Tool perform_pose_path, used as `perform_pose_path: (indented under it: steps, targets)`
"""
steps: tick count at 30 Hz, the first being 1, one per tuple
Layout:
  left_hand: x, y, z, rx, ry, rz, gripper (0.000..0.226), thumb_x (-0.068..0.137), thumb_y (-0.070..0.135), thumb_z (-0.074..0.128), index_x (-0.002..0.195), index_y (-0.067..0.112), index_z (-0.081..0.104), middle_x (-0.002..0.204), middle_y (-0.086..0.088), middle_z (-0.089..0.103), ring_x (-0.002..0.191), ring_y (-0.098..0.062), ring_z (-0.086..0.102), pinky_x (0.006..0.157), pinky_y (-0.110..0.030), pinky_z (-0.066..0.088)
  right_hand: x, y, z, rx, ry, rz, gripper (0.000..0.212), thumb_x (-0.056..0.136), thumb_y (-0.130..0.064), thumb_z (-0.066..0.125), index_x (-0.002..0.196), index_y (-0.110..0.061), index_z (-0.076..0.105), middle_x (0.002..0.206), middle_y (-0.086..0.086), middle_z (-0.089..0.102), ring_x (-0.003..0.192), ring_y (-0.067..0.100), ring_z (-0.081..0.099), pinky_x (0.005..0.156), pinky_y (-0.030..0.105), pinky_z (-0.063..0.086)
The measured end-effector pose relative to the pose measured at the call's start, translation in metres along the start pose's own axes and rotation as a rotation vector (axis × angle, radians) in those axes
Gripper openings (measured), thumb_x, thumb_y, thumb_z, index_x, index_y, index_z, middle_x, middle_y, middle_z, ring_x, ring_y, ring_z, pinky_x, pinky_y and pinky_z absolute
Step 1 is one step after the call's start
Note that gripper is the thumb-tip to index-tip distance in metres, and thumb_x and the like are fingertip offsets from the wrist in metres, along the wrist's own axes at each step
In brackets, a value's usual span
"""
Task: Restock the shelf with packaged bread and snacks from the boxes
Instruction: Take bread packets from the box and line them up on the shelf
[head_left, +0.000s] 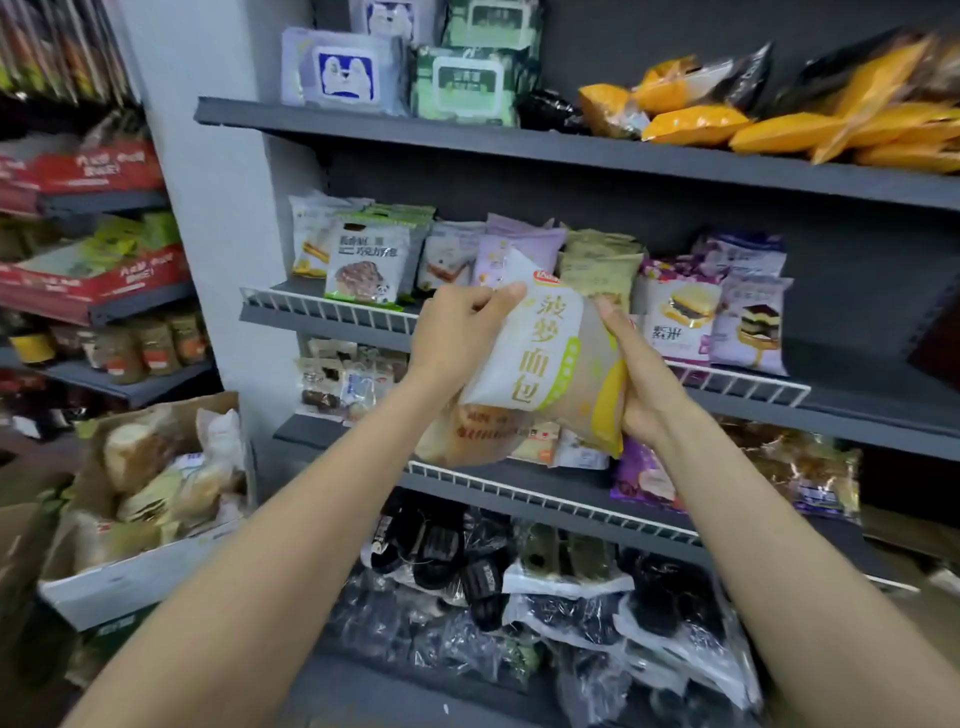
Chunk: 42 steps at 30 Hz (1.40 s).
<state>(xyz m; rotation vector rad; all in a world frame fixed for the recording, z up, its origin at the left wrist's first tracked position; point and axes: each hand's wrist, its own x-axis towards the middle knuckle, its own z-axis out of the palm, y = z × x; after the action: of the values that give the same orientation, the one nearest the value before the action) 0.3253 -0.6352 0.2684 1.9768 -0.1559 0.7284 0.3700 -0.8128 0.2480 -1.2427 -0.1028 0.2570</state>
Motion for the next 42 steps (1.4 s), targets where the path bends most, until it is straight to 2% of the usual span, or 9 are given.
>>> perform_pose_path:
  steps: [5,7,10,14,19,28,32,37,42]
  targets:
    - [-0.005,0.060,0.069,-0.205,-0.061,-0.051,0.033,0.087,0.038,0.064,0.061,0.019,0.059,0.045,0.011,0.049,0.046,-0.004,0.043,0.053,-0.021,0.032,-0.036,-0.030,-0.085,0.130,0.160,0.000,0.039,0.086,-0.044,0.060,0.115,-0.019,0.066,0.108,0.007,0.071,0.096,0.026,0.066,0.083,0.039,0.053]
    - [-0.003,0.085,0.097,-0.265,-0.150,-0.083,0.014,0.083,0.031,0.070,0.084,0.017,0.066,0.070,0.007,0.061,0.067,-0.008,0.053,0.060,-0.019,0.037,-0.049,-0.043,-0.123,0.187,0.188,0.011,0.040,0.088,-0.046,0.057,0.117,-0.020,0.066,0.108,0.006,0.070,0.098,0.025,0.065,0.088,0.039,0.051]
    - [0.005,0.113,0.146,-0.198,-0.372,-0.121,0.053,0.075,0.021,0.078,0.121,0.017,0.052,0.111,0.001,0.049,0.099,-0.012,0.047,0.072,-0.022,0.041,-0.065,-0.063,-0.184,0.212,0.248,-0.017,0.047,0.085,-0.049,0.058,0.123,-0.022,0.063,0.120,0.007,0.066,0.112,0.027,0.060,0.097,0.041,0.047]
    - [0.019,0.155,0.226,0.022,-0.615,0.047,0.069,0.079,0.004,0.070,0.138,0.014,0.037,0.126,0.001,0.041,0.113,-0.011,0.043,0.073,-0.012,0.039,-0.074,-0.094,-0.267,0.274,0.334,-0.085,0.045,0.090,-0.047,0.052,0.124,-0.019,0.062,0.120,0.009,0.065,0.106,0.026,0.062,0.091,0.039,0.050]
    - [0.047,0.200,0.332,0.186,-0.597,0.250,0.058,0.081,0.000,0.064,0.132,0.009,0.039,0.109,-0.008,0.056,0.102,-0.019,0.053,0.059,-0.019,0.035,-0.056,-0.146,-0.368,0.247,0.516,-0.234,0.056,0.074,-0.045,0.071,0.123,-0.019,0.062,0.115,0.009,0.069,0.108,0.029,0.064,0.092,0.047,0.051]
    - [0.116,0.201,0.467,0.768,-0.430,0.428,0.041,0.085,-0.011,0.049,0.123,0.003,0.051,0.129,-0.016,0.047,0.123,-0.031,0.044,0.100,-0.033,0.034,0.003,-0.204,-0.470,-0.004,0.601,-0.431,0.012,0.082,-0.024,0.069,0.090,-0.019,0.061,0.084,-0.001,0.066,0.074,0.014,0.065,0.072,0.031,0.055]
    - [0.152,0.168,0.505,0.667,-0.376,0.376,0.030,0.095,0.009,0.045,0.123,0.003,0.055,0.142,-0.016,0.041,0.133,-0.031,0.037,0.107,-0.035,0.031,0.040,-0.208,-0.497,-0.065,0.627,-0.447,0.022,0.082,-0.022,0.066,0.102,-0.016,0.058,0.082,-0.002,0.061,0.075,0.014,0.060,0.065,0.026,0.051]
    - [0.186,0.136,0.555,0.083,-0.297,0.205,0.021,0.084,-0.009,0.054,0.078,0.009,0.064,0.087,-0.005,0.057,0.079,-0.017,0.056,0.070,-0.020,0.039,0.082,-0.204,-0.521,-0.037,0.567,-0.390,0.009,0.086,-0.020,0.064,0.078,-0.016,0.060,0.060,-0.004,0.065,0.051,0.008,0.062,0.050,0.019,0.050]
    - [0.199,0.133,0.586,-0.218,-0.450,-0.008,0.024,0.085,-0.009,0.055,0.086,0.011,0.069,0.077,0.003,0.065,0.073,-0.008,0.061,0.075,-0.025,0.050,0.114,-0.207,-0.537,-0.042,0.506,-0.314,0.009,0.087,-0.016,0.062,0.078,-0.019,0.063,0.058,-0.004,0.068,0.053,0.011,0.064,0.050,0.020,0.053]
